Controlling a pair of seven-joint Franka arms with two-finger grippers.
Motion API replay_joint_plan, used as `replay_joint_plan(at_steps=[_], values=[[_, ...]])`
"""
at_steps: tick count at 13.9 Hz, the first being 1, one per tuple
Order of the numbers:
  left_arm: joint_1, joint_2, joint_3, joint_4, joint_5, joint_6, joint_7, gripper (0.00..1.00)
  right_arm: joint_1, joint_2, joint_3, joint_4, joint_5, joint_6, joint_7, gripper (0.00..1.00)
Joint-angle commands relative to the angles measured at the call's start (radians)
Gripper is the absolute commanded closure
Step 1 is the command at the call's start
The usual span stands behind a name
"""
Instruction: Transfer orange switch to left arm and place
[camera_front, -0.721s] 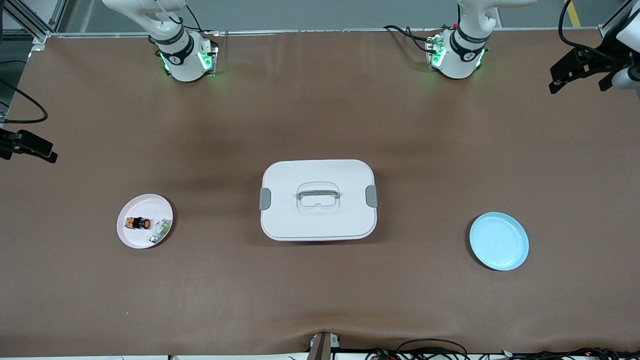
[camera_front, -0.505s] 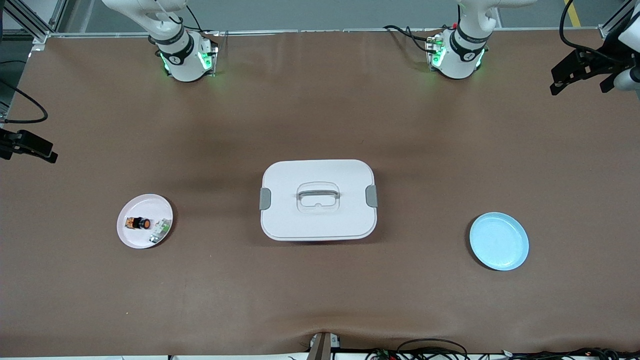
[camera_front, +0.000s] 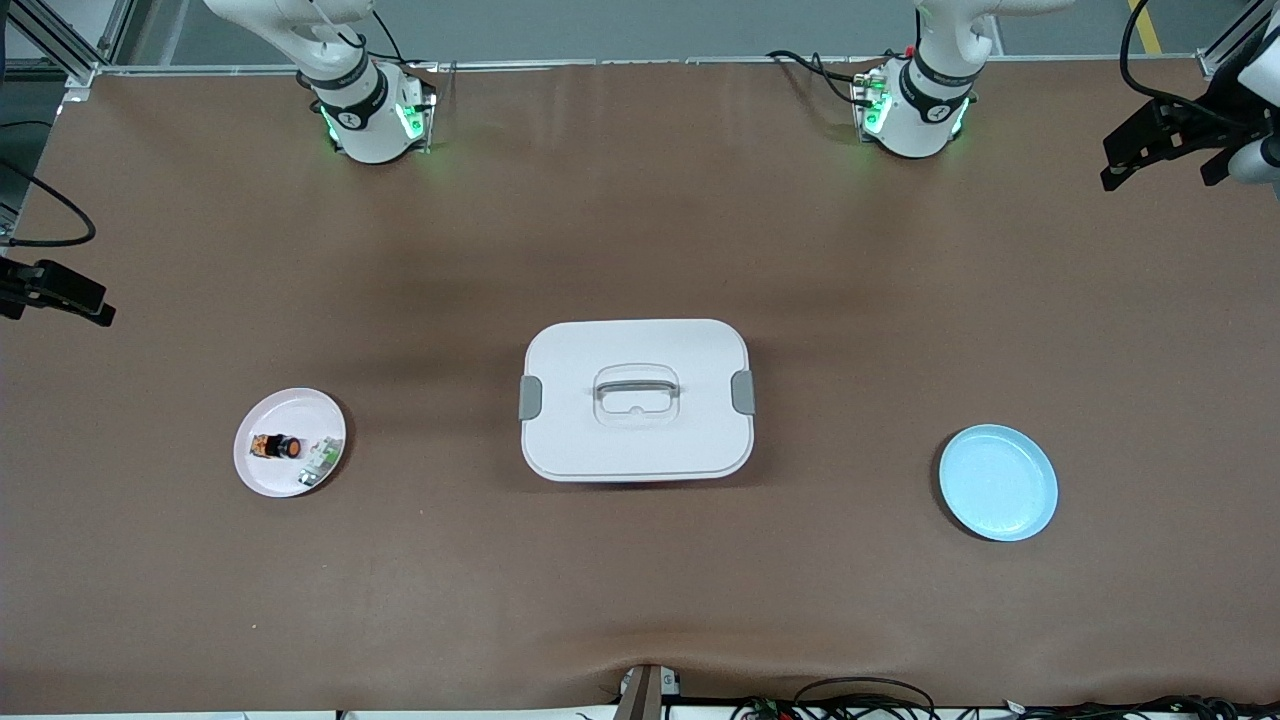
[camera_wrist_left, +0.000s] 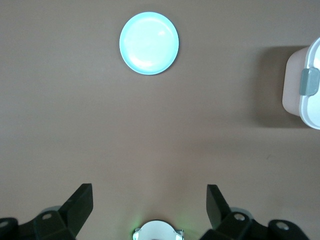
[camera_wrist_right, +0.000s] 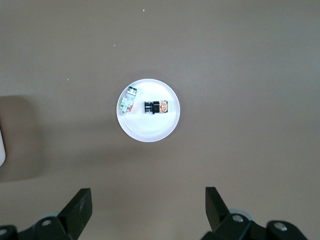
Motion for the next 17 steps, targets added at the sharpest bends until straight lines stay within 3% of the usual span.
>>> replay_joint_plan(at_steps=[1,11,15,17], values=[[-0.013,0.009,0.001,0.024,0.020,-0.022,0.000,0.00,0.007,0.009,-0.009,0.023,0.004,-0.010,0.005,0.00],[-0.004,-0.008,0.007,0.031,0.009,-0.028,0.018,0.00,0.014,0.064,-0.009,0.021,-0.005,0.056,-0.007,0.00],[-0.008,0.010,0.003,0.059,0.021,-0.029,0.017,0.00,0.017,0.173,-0.006,0.021,-0.005,0.085,-0.007,0.00],[-0.004,0.003,0.010,0.062,0.020,-0.029,0.029,0.00,0.014,0.223,-0.007,0.008,0.004,0.204,-0.003,0.00]])
